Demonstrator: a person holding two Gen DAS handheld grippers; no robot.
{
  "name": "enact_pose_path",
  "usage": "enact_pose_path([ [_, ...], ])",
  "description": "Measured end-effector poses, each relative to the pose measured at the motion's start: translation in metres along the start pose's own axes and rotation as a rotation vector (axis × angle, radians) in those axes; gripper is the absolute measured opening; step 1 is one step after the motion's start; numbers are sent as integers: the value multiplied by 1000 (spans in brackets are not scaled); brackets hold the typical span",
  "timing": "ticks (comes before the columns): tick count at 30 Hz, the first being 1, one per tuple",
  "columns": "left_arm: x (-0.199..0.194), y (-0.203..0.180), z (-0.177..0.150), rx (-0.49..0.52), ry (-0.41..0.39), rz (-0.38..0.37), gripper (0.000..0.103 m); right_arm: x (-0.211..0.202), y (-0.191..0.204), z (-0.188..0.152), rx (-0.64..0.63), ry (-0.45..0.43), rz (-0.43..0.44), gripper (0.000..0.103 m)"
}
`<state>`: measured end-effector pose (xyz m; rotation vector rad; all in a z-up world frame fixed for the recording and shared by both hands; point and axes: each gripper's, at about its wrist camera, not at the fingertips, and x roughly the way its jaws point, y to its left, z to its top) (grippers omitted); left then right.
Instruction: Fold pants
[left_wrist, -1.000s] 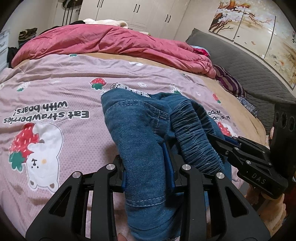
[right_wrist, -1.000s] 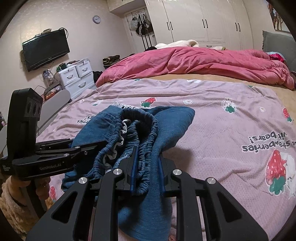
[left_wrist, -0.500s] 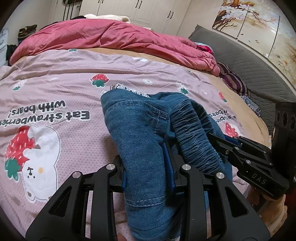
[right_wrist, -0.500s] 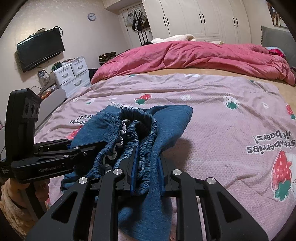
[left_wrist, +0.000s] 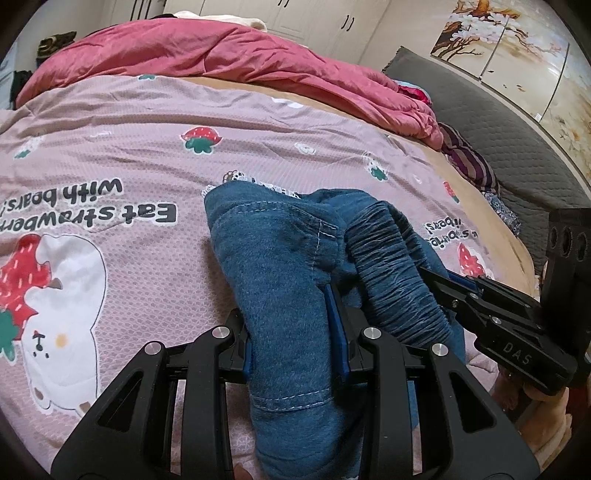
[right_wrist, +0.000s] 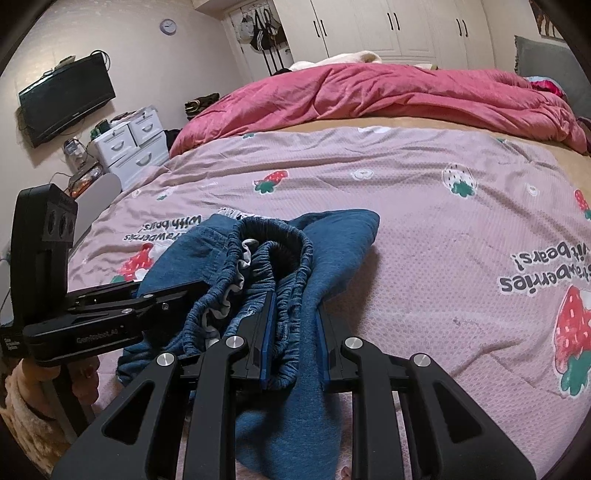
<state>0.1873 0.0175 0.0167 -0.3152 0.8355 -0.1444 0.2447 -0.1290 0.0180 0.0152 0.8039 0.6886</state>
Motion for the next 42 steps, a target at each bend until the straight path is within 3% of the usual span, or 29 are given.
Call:
enact_pose_path([
  [10, 12, 6, -3, -12, 20, 7, 26, 18, -21, -9, 64, 61, -11, 19],
  [15, 16, 10, -6, -18, 28, 14, 29, 24, -27, -14, 86, 88, -24, 23],
  [22, 18, 10, -7, -18, 33, 19, 31, 28, -34, -20, 102, 101, -78, 43],
  [28, 20, 12, -8, -20, 38, 25, 34, 30, -39, -20, 116, 104, -88, 52],
  [42, 15, 11, -8, -20, 33, 33, 40, 26, -41, -20, 124, 96, -81, 56],
])
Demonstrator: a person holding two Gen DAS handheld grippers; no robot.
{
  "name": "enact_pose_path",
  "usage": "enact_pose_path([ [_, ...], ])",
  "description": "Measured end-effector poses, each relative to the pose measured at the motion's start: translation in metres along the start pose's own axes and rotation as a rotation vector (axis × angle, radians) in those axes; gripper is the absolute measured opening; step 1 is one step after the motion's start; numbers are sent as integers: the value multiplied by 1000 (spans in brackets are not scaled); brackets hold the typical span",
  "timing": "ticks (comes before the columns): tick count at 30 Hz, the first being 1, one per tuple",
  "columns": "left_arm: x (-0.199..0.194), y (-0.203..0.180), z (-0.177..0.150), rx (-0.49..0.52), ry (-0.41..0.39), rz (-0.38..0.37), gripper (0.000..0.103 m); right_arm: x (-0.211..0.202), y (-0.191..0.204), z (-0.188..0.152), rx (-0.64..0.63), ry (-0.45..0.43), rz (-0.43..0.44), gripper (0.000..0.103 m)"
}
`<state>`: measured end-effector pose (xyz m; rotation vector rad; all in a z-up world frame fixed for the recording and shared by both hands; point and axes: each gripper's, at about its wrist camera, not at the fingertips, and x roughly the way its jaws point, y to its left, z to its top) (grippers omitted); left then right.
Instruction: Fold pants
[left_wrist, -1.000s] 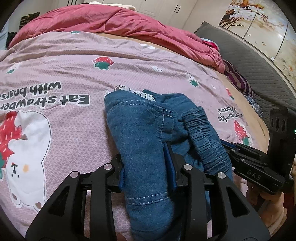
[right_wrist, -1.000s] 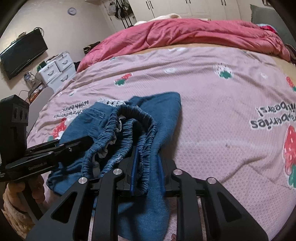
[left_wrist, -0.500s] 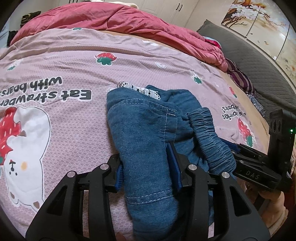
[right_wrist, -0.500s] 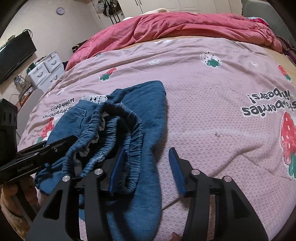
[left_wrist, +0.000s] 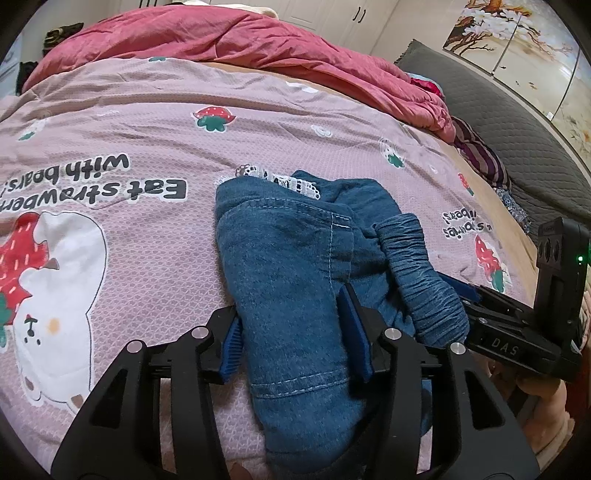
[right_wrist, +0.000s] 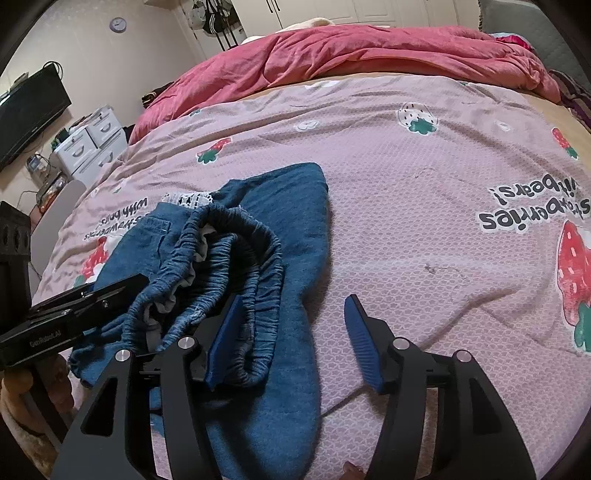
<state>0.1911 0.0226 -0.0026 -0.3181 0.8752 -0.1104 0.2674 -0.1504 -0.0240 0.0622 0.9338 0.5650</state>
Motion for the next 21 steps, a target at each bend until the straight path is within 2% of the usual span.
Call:
enact_pose_path([
  [9, -11, -1, 0, -8, -17, 3, 46, -14, 3, 2, -14, -37, -21, 57],
  [10, -12, -1, 0, -8, -19, 4, 47, -15, 2, 3, -13, -42, -21, 66],
  [11, -14, -1, 0, -8, -22, 4, 47, -17, 2, 3, -10, -48, -23, 68],
  [21, -35, -6, 1, -8, -68, 11, 55, -37, 7, 4, -31, -111, -38, 68],
])
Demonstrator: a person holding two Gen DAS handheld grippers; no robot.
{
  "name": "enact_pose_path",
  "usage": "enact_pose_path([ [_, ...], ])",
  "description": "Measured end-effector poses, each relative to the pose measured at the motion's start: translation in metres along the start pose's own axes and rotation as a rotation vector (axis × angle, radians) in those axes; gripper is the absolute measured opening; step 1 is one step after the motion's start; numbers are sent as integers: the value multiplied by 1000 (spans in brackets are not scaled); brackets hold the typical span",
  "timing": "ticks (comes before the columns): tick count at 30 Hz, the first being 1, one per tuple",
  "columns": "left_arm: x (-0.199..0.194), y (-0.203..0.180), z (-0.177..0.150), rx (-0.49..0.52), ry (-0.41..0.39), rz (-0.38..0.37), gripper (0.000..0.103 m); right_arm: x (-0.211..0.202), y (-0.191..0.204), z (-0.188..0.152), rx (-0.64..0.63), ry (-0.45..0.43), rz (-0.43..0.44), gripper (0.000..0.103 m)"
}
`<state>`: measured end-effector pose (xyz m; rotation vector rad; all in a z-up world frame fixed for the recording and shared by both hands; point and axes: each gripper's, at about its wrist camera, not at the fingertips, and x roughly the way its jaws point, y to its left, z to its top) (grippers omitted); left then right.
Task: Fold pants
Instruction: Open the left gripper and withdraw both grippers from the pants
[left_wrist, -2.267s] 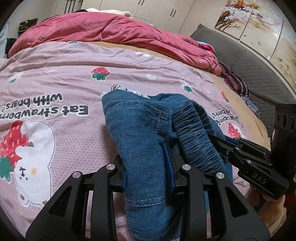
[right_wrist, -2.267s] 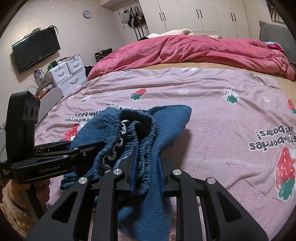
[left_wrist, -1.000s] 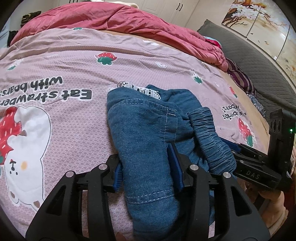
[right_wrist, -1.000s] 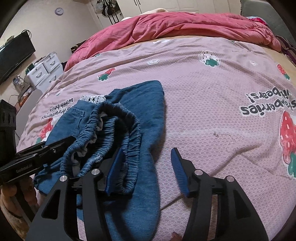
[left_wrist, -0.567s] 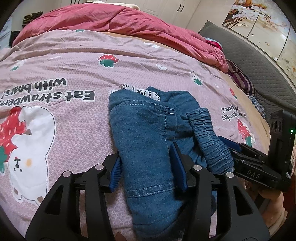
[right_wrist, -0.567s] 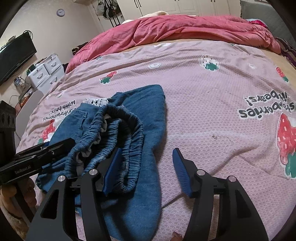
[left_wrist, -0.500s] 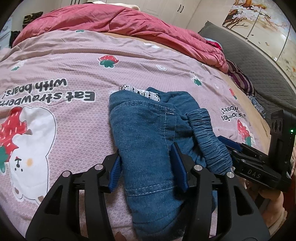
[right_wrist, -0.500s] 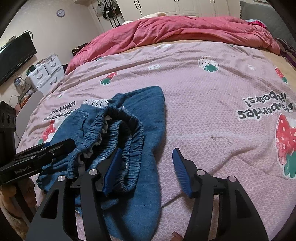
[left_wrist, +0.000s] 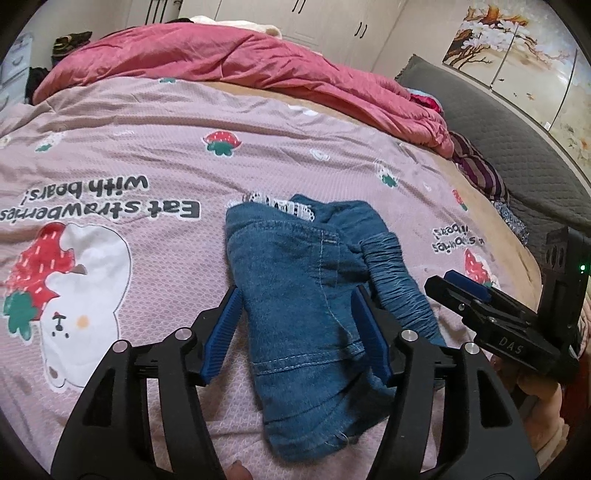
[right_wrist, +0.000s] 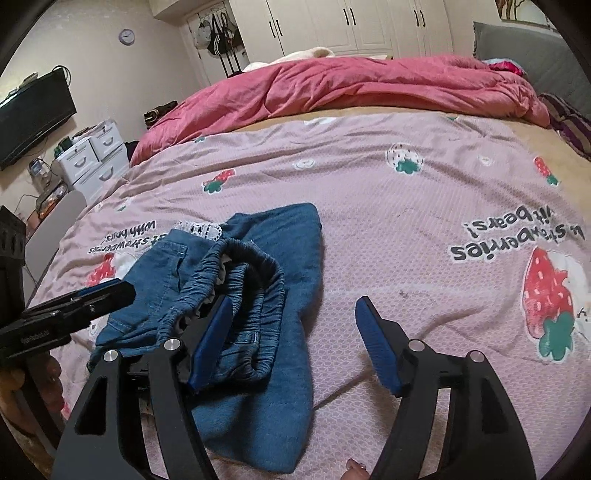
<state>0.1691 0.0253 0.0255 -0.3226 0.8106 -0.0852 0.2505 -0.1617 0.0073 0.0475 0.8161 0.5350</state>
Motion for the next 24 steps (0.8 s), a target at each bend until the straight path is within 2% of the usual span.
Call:
enact_pose_path([
  [8, -19, -6, 1, 12, -38, 10, 61, -14, 4, -2, -15, -29, -6, 68],
  [9, -20, -7, 1, 13, -40, 11, 62, -17, 5, -2, -20, -35, -8, 75],
  [10, -23, -7, 0, 14, -45, 11, 63, -19, 6, -3, -23, -39, -9, 97],
  [17, -37, -12, 0, 26, -69, 16, 67, -37, 12, -5, -46, -91, -28, 97],
  [24, -49, -17, -2, 39, -88, 26, 76, -57, 17, -5, -69, -153, -55, 98],
])
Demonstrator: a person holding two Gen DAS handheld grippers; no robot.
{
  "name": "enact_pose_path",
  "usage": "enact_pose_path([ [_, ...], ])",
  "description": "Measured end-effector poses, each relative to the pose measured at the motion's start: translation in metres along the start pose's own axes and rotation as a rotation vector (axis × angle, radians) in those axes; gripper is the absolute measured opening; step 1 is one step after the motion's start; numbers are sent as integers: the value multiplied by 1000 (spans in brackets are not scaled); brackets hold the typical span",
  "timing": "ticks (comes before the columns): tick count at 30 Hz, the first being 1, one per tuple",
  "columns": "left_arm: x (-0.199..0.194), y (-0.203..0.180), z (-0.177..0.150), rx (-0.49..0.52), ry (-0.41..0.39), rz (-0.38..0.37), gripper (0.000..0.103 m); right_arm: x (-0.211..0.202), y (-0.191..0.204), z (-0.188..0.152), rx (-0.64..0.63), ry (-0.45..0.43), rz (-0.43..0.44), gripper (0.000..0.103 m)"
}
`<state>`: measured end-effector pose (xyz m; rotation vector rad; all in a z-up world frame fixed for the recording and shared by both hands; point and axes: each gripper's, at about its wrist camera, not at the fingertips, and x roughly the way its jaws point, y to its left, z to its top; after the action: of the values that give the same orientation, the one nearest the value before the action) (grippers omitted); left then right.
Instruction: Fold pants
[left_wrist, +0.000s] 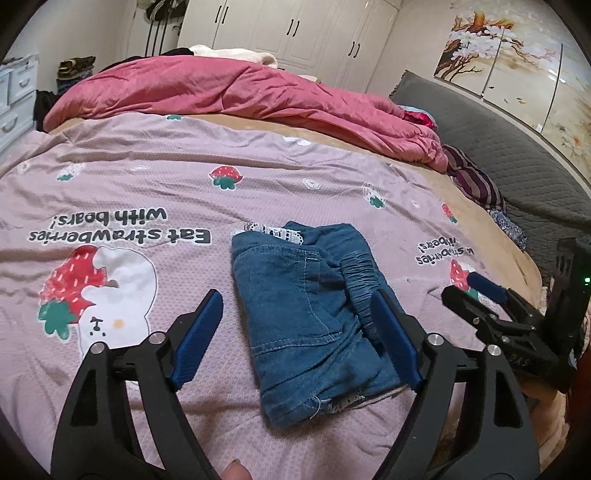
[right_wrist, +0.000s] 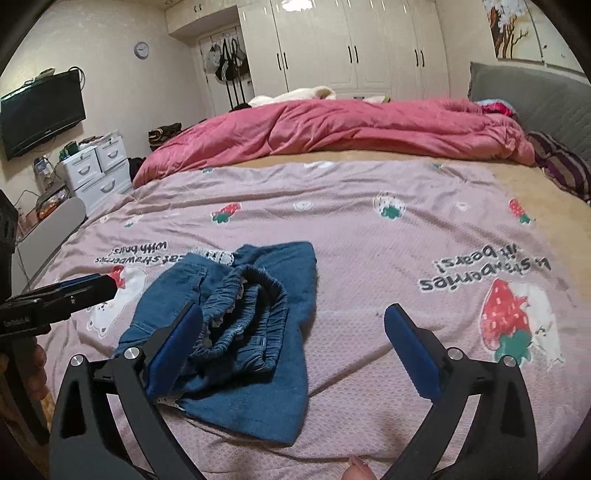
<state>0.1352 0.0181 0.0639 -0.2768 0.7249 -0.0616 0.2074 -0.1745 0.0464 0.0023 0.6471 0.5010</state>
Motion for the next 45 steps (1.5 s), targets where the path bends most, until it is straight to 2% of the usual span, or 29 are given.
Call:
enact_pose_path([
  [6, -9, -4, -1, 18, -12, 7, 83, -19, 5, 3, -20, -55, -15, 98],
  [14, -21, -5, -2, 21, -33, 16, 93, -29, 6, 3, -16, -76, -15, 98],
  [29, -39, -11, -15, 32, -46, 6, 93, -48, 20, -7, -38, -92, -9, 98],
  [38, -43, -16, -35, 58, -22, 23, 93, -54, 22, -30, -35, -62, -16, 98],
  [45, -43, -12, -51, 41, -3, 29, 93, -57, 19, -45, -29, -43, -33, 98],
])
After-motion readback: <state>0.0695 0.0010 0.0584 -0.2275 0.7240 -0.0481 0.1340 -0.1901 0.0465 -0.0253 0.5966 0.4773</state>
